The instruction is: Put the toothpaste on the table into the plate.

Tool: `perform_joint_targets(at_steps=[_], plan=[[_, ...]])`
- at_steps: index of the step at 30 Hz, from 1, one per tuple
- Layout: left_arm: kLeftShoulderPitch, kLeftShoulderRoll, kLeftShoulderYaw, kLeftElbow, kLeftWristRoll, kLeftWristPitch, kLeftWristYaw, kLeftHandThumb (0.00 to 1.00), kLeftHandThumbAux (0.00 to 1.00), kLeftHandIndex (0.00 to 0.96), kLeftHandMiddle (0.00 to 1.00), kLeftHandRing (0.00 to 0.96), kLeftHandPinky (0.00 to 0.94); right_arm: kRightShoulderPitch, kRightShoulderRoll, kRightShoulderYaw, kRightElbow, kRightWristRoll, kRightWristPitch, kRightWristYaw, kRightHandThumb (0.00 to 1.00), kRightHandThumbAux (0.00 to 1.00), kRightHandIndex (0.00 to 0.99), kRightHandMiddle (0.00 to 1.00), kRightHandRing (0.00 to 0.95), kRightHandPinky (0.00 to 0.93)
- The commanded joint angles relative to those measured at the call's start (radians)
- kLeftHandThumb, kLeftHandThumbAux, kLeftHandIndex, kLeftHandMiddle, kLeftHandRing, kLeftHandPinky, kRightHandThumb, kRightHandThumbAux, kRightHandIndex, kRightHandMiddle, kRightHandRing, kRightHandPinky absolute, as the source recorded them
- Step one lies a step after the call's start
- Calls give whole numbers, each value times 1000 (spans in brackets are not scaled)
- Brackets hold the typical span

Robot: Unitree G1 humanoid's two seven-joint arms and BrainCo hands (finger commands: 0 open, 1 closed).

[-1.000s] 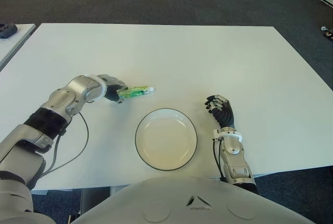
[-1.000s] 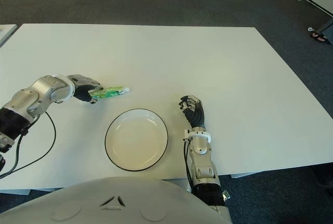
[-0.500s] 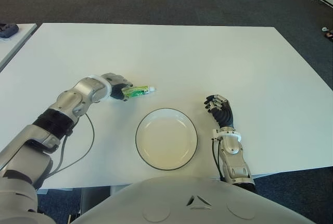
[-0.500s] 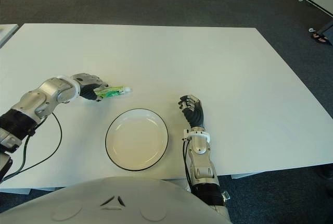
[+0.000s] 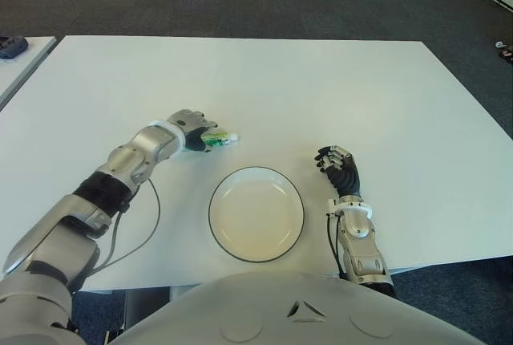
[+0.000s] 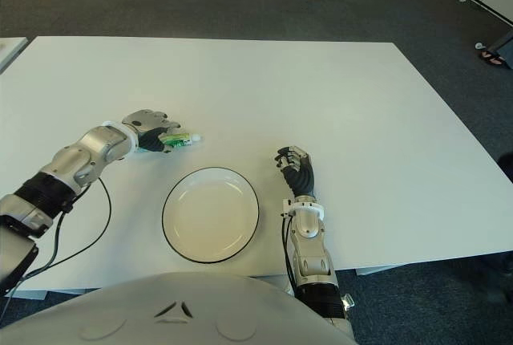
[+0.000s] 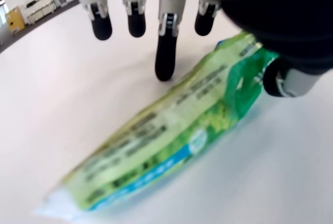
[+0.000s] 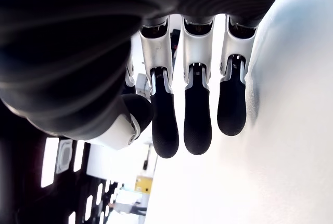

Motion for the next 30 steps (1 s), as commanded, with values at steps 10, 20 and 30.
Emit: perform_joint_targets(at_steps=[10,20,30], plan=[[39,-131,-110,337,53,-33,381,381,302,40,103,93,138,5,3,-7,2,8,16,1,709,730,429,535,529,523],[17,-146,-139,449,40,-71,517,427,323,87,168,145,156,2,-1,-9,7,8,6,3,709,730,428,537,533,535],[-14,-116,-171,453,38,-116,495,437,346,119,175,151,152,3,0,-8,4,5,14,0,708,730,428,538,536,541]])
